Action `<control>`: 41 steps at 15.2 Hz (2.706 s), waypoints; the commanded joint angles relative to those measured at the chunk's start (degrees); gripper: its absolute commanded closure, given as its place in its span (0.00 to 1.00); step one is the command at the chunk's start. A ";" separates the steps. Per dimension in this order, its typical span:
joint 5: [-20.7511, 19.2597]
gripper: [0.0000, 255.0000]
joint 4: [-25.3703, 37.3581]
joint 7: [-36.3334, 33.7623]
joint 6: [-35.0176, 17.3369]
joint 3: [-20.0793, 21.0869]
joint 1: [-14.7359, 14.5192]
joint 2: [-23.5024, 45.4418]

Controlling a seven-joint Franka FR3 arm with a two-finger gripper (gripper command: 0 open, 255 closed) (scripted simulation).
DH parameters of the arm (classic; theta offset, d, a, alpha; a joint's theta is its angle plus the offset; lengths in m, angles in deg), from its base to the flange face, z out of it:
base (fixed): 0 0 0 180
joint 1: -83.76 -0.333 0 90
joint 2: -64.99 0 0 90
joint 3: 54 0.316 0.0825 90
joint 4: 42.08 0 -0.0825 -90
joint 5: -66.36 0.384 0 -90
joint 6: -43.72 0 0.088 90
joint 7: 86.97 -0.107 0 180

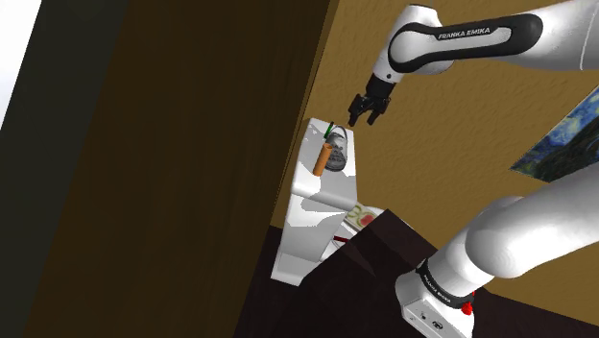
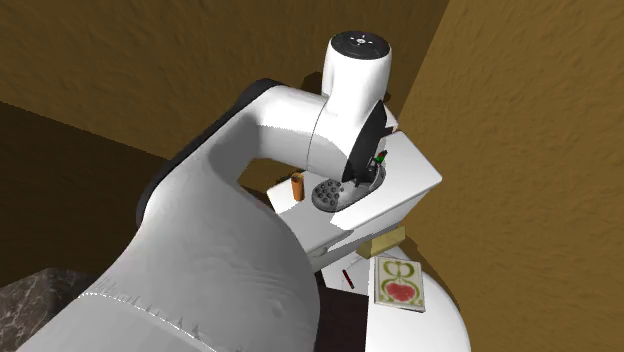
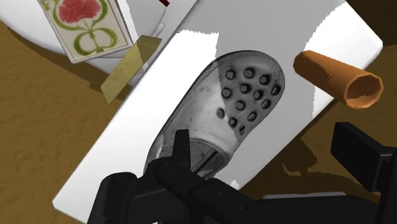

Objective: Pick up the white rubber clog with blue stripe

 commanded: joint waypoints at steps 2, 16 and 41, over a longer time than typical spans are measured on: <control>-0.62 0.00 2.18 1.24 -3.32 -1.37 0.98 5.20; 0.25 0.00 11.26 4.63 -14.54 -4.32 3.74 24.74; -0.35 1.00 14.16 4.45 -8.47 -4.39 3.57 21.52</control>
